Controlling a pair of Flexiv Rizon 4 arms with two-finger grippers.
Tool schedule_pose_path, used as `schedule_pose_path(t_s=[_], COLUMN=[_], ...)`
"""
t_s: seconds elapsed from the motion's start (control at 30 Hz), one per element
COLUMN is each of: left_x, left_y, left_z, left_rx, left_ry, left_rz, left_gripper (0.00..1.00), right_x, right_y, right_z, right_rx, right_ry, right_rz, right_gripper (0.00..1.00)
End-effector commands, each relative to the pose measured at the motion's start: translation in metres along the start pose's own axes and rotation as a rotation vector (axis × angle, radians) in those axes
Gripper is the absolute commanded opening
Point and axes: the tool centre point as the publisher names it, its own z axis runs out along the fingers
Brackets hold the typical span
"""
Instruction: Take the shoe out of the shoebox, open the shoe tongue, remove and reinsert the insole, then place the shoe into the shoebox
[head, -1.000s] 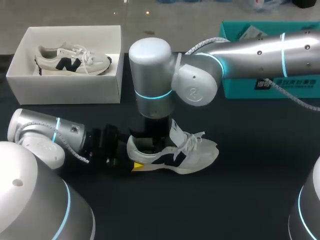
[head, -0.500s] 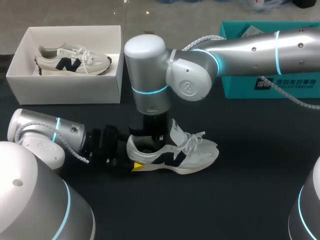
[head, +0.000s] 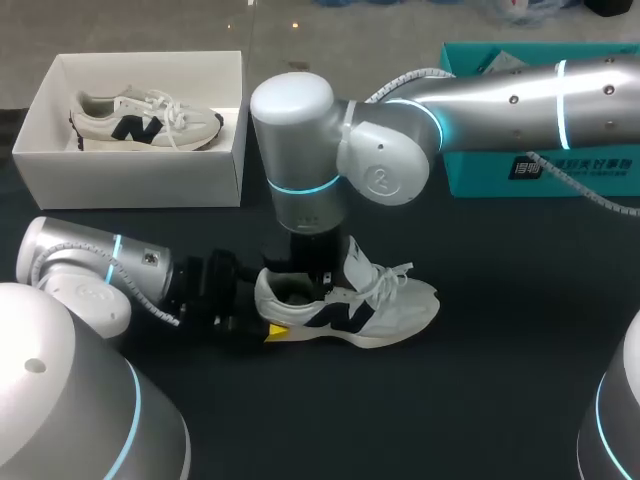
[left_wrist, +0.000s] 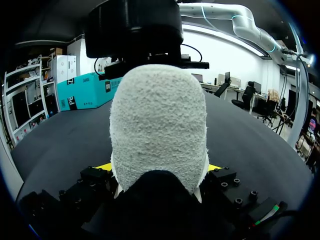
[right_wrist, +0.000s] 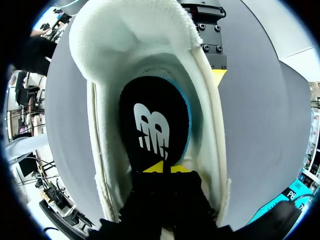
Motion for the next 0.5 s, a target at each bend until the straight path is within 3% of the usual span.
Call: schedule_pose_path(t_s=[0.03, 0.23, 0.5], left_x=[0.000, 0.000, 0.000], left_y=[0.000, 0.000, 0.000], left_z=[-0.001, -0.001, -0.001], left_rx=[-0.002, -0.002, -0.002], left_ry=[-0.002, -0.002, -0.002], left_rz=[-0.001, -0.001, -0.001], left_gripper=[0.00, 0.00, 0.00], right_x=[0.006, 0.008, 0.002], right_y=[-0.018, -0.021, -0.019], right_z=[-0.007, -0.020, -0.042], right_rx=[-0.025, -0.064, -0.176], right_ry=[-0.034, -0.065, -0.119], right_rz=[-0.002, 0.001, 0.025], right_gripper=[0.00, 0.00, 0.00])
